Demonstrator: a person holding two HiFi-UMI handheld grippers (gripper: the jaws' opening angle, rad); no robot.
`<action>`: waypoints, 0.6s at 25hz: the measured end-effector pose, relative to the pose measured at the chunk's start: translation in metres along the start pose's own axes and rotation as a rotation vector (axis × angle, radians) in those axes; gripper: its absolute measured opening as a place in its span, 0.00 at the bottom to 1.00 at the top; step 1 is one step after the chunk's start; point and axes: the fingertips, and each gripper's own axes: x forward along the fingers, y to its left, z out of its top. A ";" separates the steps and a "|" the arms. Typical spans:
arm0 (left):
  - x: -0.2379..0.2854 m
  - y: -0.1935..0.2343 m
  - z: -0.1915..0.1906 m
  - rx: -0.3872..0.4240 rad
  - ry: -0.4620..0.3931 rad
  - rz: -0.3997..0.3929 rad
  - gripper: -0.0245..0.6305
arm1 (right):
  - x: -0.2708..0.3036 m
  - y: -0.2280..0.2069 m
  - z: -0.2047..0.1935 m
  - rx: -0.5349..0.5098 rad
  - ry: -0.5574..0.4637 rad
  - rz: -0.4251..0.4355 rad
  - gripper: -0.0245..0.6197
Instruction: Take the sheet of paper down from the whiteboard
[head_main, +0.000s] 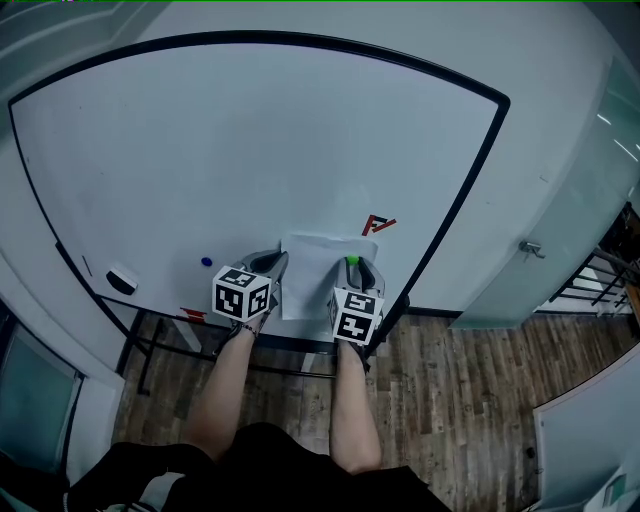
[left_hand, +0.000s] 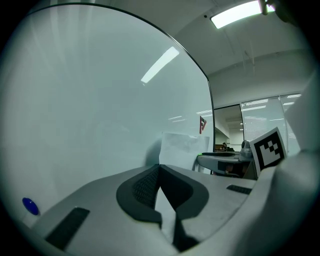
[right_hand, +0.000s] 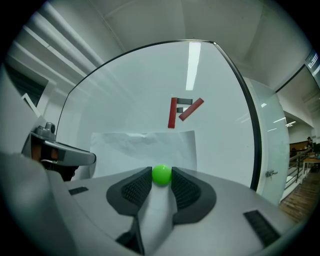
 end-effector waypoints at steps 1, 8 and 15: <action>-0.001 0.001 0.000 0.001 0.001 0.002 0.07 | 0.000 0.000 0.000 -0.002 0.000 0.001 0.25; -0.004 0.008 -0.003 0.013 0.011 0.031 0.07 | 0.000 -0.002 -0.004 -0.015 0.006 -0.009 0.25; -0.010 0.015 -0.006 0.000 0.011 0.046 0.07 | -0.001 -0.008 -0.008 -0.016 0.016 -0.028 0.25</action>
